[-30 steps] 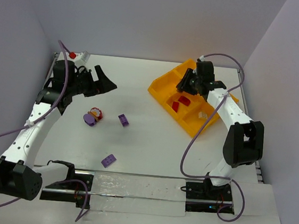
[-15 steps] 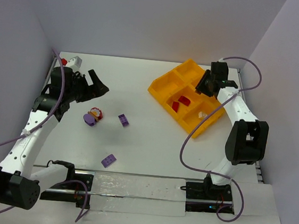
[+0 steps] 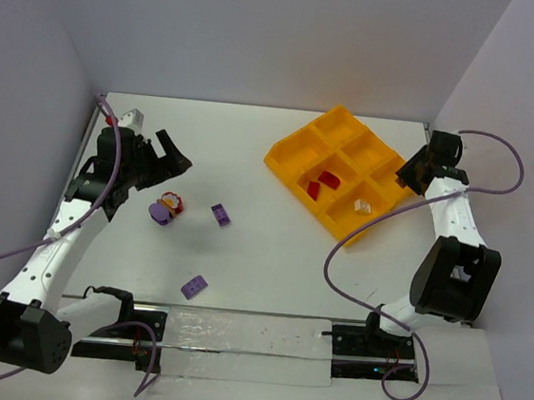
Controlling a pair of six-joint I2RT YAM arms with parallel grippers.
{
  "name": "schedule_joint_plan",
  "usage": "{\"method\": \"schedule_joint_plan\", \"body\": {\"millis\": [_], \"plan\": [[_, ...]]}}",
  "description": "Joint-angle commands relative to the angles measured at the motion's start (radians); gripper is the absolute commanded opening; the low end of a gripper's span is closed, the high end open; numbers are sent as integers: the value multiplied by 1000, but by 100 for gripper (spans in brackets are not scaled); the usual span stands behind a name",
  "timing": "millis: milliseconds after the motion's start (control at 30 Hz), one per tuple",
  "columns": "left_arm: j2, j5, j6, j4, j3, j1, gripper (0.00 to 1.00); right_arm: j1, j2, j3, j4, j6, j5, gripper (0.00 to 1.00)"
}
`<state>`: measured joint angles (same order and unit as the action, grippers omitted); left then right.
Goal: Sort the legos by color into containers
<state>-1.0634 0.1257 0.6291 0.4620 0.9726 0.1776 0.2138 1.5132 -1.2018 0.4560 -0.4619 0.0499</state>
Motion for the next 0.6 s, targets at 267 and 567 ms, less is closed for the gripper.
{"method": "schedule_joint_plan", "body": {"millis": [267, 567], "plan": [[-142, -16, -19, -34, 100, 5, 99, 6, 122, -37, -105, -56, -4, 19], [-193, -11, -75, 7, 155, 5, 99, 7, 198, -119, -93, -78, 64, 68]]}}
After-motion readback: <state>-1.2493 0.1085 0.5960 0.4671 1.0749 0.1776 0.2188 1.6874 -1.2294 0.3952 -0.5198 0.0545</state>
